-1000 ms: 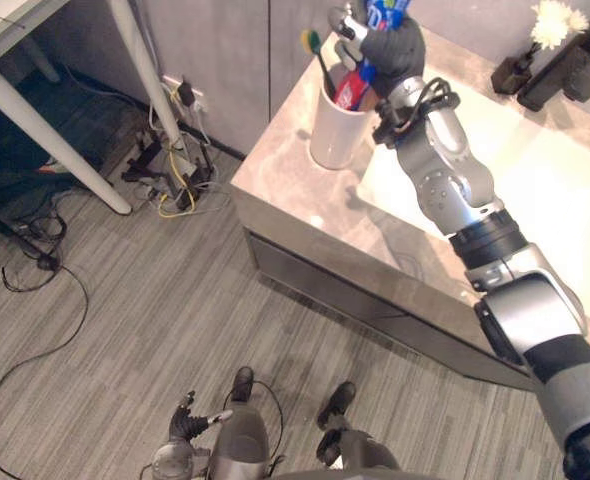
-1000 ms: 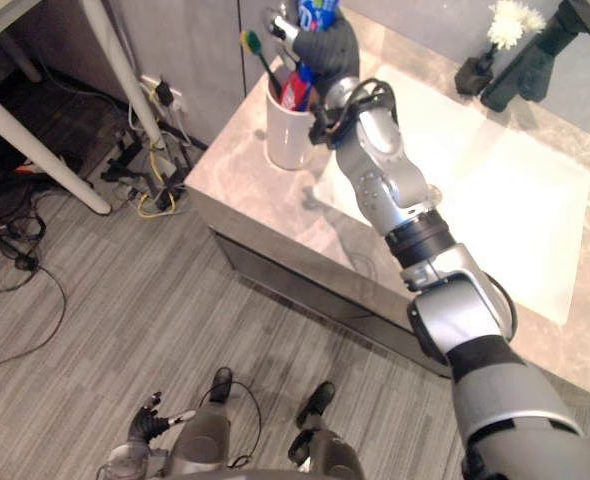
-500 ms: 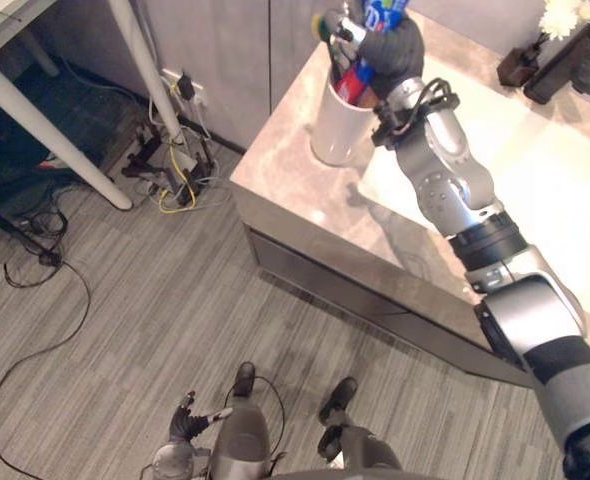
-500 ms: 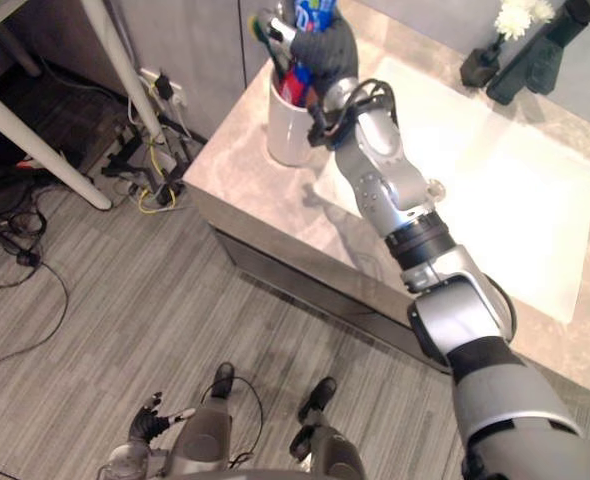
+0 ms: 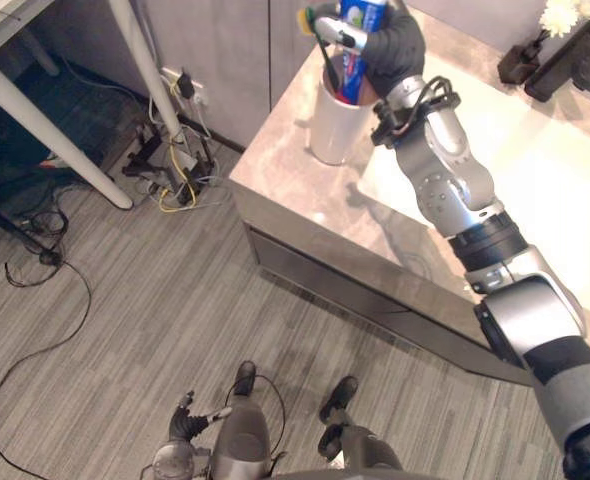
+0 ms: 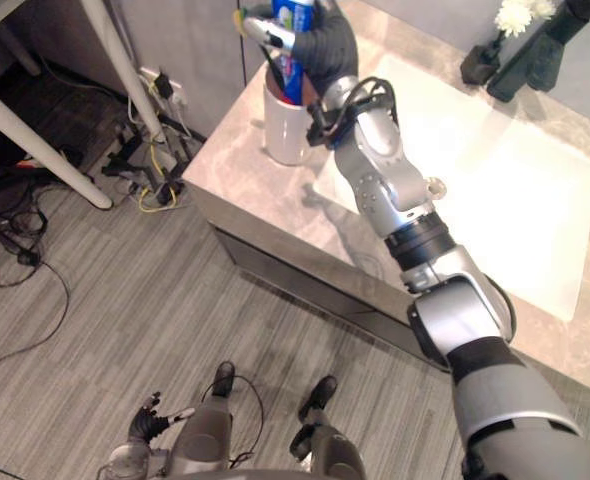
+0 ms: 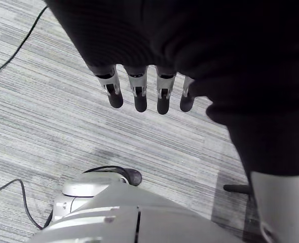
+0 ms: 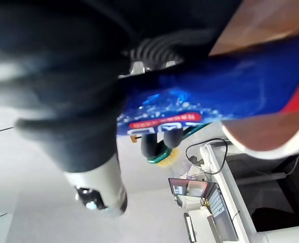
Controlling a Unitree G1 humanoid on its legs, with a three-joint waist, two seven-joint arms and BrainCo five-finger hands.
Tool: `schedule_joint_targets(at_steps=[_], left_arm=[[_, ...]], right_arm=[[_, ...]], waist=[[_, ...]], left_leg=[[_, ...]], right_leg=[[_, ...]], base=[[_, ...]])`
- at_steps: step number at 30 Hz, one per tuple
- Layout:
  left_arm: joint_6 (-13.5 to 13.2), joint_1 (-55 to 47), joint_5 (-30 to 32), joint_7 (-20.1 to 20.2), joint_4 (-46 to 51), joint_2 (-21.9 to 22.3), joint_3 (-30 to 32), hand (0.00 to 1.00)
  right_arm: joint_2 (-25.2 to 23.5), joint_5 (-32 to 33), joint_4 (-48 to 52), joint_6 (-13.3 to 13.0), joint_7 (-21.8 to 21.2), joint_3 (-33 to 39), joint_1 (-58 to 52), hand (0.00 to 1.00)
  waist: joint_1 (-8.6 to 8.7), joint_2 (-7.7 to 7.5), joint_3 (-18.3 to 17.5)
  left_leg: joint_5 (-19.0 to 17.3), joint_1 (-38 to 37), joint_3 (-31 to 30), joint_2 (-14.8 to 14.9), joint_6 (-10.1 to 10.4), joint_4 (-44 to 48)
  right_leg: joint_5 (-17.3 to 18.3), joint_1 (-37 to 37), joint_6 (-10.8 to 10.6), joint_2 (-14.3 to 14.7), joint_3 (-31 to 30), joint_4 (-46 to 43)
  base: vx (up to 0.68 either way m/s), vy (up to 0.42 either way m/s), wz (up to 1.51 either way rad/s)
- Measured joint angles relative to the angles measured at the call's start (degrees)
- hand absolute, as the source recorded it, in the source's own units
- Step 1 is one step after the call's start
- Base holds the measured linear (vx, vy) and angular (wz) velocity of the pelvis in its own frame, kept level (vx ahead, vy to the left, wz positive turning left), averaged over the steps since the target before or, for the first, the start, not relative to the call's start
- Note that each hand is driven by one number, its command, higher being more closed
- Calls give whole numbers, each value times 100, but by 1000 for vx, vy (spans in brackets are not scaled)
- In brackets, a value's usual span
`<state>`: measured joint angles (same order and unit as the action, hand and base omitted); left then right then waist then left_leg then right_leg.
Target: Organize washtable
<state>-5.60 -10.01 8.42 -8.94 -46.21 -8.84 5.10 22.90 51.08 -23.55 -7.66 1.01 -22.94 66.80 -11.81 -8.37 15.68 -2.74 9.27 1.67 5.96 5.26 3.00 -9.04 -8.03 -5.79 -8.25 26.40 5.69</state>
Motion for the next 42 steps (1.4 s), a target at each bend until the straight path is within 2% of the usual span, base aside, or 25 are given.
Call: schedule_joint_targets(at_steps=[19, 33, 42], left_arm=[[32, -18, -25, 21, 127, -18, -53, 0], [39, -32, -105, 122, 121, -34, -93, 0], [45, -147, -99, 148, -28, -4, -123, 0]], right_arm=[[57, -25, 0, 18, 34, 69, -11, 0], [242, -17, 2, 15, 162, 756, 35, 0], [258, 4, 3, -27, 159, 908, 47, 0]], waist=[[14, 0, -2], [27, 13, -25], [150, 116, -340]], left_leg=[[0, -39, 17, -1, 0, 5], [1, -126, 70, -3, 1, 31], [1, -204, 52, -2, 1, 27]], right_leg=[[0, 27, 0, 0, -17, 0], [-14, 87, 19, -1, -79, 0], [-15, 183, 19, -4, -62, 1]], base=[[0, 0, 0], [0, 1, -1], [5, 7, 1]])
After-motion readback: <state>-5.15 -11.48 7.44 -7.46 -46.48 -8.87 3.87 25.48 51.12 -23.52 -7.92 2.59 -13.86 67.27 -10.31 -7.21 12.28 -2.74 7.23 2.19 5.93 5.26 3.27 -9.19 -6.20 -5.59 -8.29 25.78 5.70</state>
